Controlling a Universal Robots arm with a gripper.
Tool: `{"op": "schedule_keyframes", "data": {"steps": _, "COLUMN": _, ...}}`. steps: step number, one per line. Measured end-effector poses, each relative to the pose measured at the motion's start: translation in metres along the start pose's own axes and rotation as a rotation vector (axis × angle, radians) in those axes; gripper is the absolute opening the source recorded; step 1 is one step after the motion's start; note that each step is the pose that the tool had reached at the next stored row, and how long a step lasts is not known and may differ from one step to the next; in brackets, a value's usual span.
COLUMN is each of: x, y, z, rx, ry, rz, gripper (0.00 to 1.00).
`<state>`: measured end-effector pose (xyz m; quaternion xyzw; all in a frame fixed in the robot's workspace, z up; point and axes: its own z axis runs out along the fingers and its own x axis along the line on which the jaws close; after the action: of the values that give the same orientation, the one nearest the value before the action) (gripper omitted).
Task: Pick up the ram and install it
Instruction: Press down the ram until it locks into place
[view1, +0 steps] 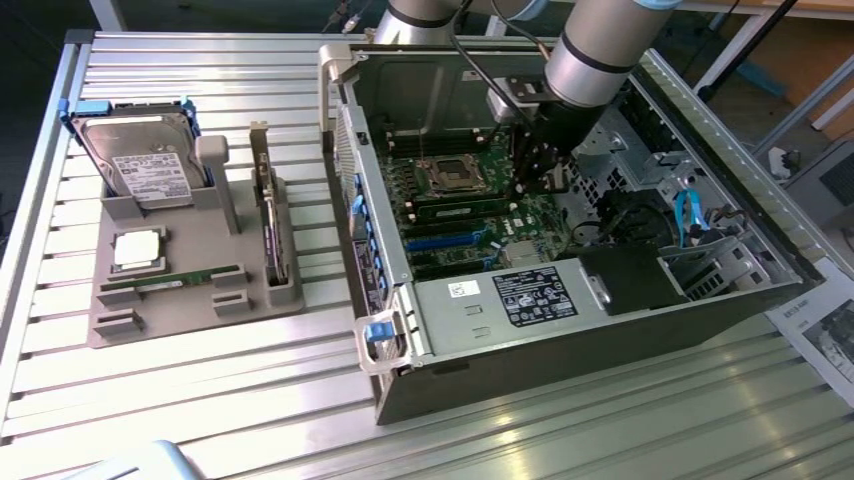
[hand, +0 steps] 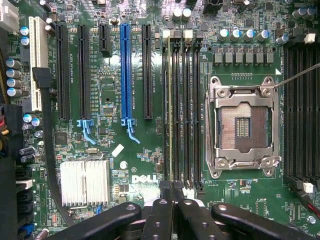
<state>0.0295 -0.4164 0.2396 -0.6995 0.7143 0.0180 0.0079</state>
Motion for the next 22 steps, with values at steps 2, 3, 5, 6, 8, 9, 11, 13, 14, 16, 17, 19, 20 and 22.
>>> {"op": "schedule_keyframes", "data": {"steps": 2, "x": 0.0, "y": 0.0, "z": 0.0002, "rx": 0.0, "ry": 0.0002, "rz": 0.0, "gripper": 0.1}}
{"op": "schedule_keyframes", "data": {"steps": 3, "x": 0.0, "y": 0.0, "z": 0.0013, "rx": 0.0, "ry": 0.0, "rz": 0.0, "gripper": 0.1}}
{"op": "schedule_keyframes", "data": {"steps": 5, "x": 0.0001, "y": 0.0, "z": 0.0027, "rx": 0.0, "ry": 0.0, "rz": 0.0, "gripper": 0.1}}
{"op": "schedule_keyframes", "data": {"steps": 6, "x": 0.0001, "y": 0.0, "z": 0.0028, "rx": 0.0, "ry": 0.0002, "rz": 0.0, "gripper": 0.1}}
{"op": "schedule_keyframes", "data": {"steps": 8, "x": 0.0001, "y": 0.0, "z": 0.0029, "rx": 0.0, "ry": 0.0, "rz": 0.0, "gripper": 0.1}}
{"op": "schedule_keyframes", "data": {"steps": 9, "x": 0.0001, "y": 0.0, "z": 0.0029, "rx": 0.0, "ry": 0.0001, "rz": 0.0, "gripper": 0.1}}
{"op": "schedule_keyframes", "data": {"steps": 11, "x": 0.0001, "y": 0.0, "z": 0.003, "rx": 0.0, "ry": 0.0001, "rz": 0.0, "gripper": 0.1}}
{"op": "schedule_keyframes", "data": {"steps": 13, "x": 0.0001, "y": -0.0001, "z": 0.0036, "rx": 0.0001, "ry": -0.0003, "rz": 0.0, "gripper": 0.1}}
{"op": "schedule_keyframes", "data": {"steps": 14, "x": 0.0001, "y": -0.0001, "z": 0.0043, "rx": 0.0001, "ry": -0.0003, "rz": 0.0, "gripper": 0.1}}
{"op": "schedule_keyframes", "data": {"steps": 16, "x": 0.0002, "y": -0.0001, "z": 0.0053, "rx": 0.0, "ry": 0.0, "rz": 0.0, "gripper": 0.1}}
{"op": "schedule_keyframes", "data": {"steps": 17, "x": 0.0002, "y": -0.0001, "z": 0.0055, "rx": -0.0001, "ry": 0.0002, "rz": 0.0, "gripper": 0.1}}
{"op": "schedule_keyframes", "data": {"steps": 19, "x": 0.0002, "y": -0.0001, "z": 0.0055, "rx": -0.0001, "ry": 0.0003, "rz": 0.0, "gripper": 0.1}}
{"op": "schedule_keyframes", "data": {"steps": 20, "x": 0.0002, "y": -0.0001, "z": 0.0056, "rx": 0.0, "ry": 0.0001, "rz": 0.0, "gripper": 0.1}}
{"op": "schedule_keyframes", "data": {"steps": 22, "x": 0.0002, "y": -0.0001, "z": 0.0067, "rx": 0.0001, "ry": -0.0001, "rz": 0.0, "gripper": 0.1}}
